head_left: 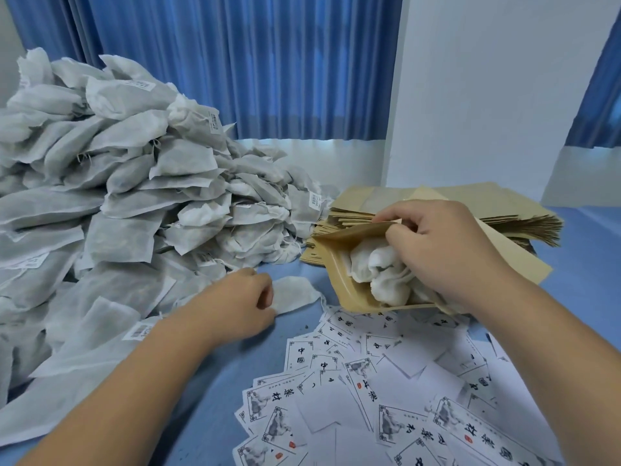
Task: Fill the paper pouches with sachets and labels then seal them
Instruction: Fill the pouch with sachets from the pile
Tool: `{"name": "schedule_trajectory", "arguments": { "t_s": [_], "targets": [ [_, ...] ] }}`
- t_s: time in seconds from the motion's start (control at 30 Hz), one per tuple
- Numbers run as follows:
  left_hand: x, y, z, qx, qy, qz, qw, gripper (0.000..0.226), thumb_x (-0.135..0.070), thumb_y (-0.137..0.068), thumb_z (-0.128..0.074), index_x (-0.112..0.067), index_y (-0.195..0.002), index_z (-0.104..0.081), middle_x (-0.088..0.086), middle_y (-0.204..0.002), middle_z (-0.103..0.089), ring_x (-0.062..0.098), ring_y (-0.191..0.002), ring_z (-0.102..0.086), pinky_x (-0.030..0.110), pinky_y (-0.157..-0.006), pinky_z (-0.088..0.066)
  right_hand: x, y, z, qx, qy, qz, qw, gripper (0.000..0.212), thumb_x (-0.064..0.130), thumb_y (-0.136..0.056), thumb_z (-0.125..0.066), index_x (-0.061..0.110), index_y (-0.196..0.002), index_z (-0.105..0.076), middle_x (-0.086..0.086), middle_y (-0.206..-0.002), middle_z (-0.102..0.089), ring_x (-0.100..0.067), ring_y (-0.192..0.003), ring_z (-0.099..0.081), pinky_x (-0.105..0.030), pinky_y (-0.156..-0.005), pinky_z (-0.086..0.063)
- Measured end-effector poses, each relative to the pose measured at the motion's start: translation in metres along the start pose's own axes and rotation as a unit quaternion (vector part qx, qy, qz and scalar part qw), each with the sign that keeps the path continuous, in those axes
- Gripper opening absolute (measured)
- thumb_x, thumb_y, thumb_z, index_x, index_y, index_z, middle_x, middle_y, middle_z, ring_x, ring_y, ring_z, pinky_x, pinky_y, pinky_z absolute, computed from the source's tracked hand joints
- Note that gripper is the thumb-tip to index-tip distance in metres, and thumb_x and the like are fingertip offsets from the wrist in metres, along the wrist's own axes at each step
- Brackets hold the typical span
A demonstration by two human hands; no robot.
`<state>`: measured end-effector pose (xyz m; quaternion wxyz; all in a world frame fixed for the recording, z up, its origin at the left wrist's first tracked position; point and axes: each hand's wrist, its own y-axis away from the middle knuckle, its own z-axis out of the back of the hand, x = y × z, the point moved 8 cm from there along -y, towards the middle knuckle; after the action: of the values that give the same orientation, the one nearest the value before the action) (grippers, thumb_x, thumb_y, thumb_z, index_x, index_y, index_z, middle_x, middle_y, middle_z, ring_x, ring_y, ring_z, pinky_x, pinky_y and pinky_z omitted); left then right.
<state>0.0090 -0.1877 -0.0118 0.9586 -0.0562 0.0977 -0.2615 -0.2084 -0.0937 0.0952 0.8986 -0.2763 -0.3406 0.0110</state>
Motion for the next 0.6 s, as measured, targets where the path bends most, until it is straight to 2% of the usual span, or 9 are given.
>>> {"name": "schedule_trajectory", "arguments": {
  "t_s": [0.1,0.23,0.3,0.37,0.47,0.53,0.6],
  "targets": [
    [0.001,0.001,-0.002,-0.015,0.01,0.0,1.0,0.016,-0.031,-0.086,-0.057,-0.027,-0.082,-0.042,-0.01,-0.087,-0.047,0.015,-0.084,-0.049,0.027,-0.071,-0.038,0.003,0.001,0.002,-0.001,0.005,0.006,1.0,0.03,0.013,-0.081,-0.049,0.035,-0.082,-0.07,0.012,-0.057,-0.06,-0.021,-0.047,-0.057,-0.03,-0.043,-0.043],
    [-0.001,0.006,0.019,-0.091,0.077,-0.031,0.992,0.017,-0.027,-0.078,-0.062,-0.024,-0.079,-0.045,-0.008,-0.073,-0.05,0.013,-0.07,-0.047,0.028,-0.063,-0.035,0.004,0.0,0.006,-0.013,-0.002,0.007,1.0,0.03,0.011,-0.081,-0.049,0.03,-0.081,-0.072,0.007,-0.071,-0.068,-0.008,-0.068,-0.059,-0.028,-0.064,-0.049],
    [0.001,0.016,0.041,-0.169,0.177,-0.041,0.969,0.017,-0.029,-0.071,-0.061,-0.026,-0.076,-0.044,-0.009,-0.061,-0.047,0.007,-0.058,-0.04,0.024,-0.056,-0.033,0.003,0.0,0.01,-0.021,-0.019,-0.001,1.0,0.031,0.01,-0.081,-0.049,0.03,-0.079,-0.072,0.009,-0.078,-0.069,-0.005,-0.074,-0.059,-0.027,-0.069,-0.049],
    [-0.001,0.032,0.064,-0.242,0.285,-0.057,0.925,0.015,-0.026,-0.068,-0.056,-0.027,-0.078,-0.044,-0.013,-0.064,-0.047,0.007,-0.056,-0.037,0.019,-0.052,-0.03,0.002,-0.001,0.013,-0.028,-0.034,-0.007,0.999,0.033,0.009,-0.082,-0.05,0.032,-0.077,-0.072,0.014,-0.08,-0.07,-0.001,-0.077,-0.059,-0.023,-0.067,-0.048],
    [-0.022,0.052,0.088,-0.282,0.379,-0.134,0.871,0.022,-0.03,-0.069,-0.05,-0.032,-0.091,-0.046,-0.018,-0.083,-0.052,0.006,-0.072,-0.047,0.018,-0.065,-0.038,0.0,-0.002,0.013,-0.023,-0.052,-0.014,0.998,0.034,0.008,-0.083,-0.05,0.033,-0.076,-0.072,0.014,-0.082,-0.07,-0.001,-0.078,-0.06,-0.017,-0.066,-0.047],
    [-0.05,0.062,0.094,-0.28,0.34,-0.201,0.875,0.03,-0.029,-0.073,-0.049,-0.03,-0.103,-0.049,-0.022,-0.097,-0.056,0.003,-0.089,-0.055,0.016,-0.078,-0.041,0.002,-0.002,0.011,-0.014,-0.049,-0.006,0.999,0.033,0.007,-0.083,-0.051,0.032,-0.076,-0.071,0.02,-0.083,-0.069,0.006,-0.083,-0.057,-0.005,-0.064,-0.041],
    [-0.079,0.068,0.093,-0.277,0.261,-0.247,0.891,0.039,-0.029,-0.074,-0.051,-0.026,-0.113,-0.053,-0.02,-0.104,-0.058,0.003,-0.098,-0.057,0.019,-0.086,-0.043,0.003,-0.003,0.01,-0.008,-0.05,-0.002,0.999,0.032,0.006,-0.083,-0.052,0.031,-0.076,-0.071,0.02,-0.081,-0.068,0.003,-0.078,-0.058,-0.005,-0.06,-0.039]
  ]
}}
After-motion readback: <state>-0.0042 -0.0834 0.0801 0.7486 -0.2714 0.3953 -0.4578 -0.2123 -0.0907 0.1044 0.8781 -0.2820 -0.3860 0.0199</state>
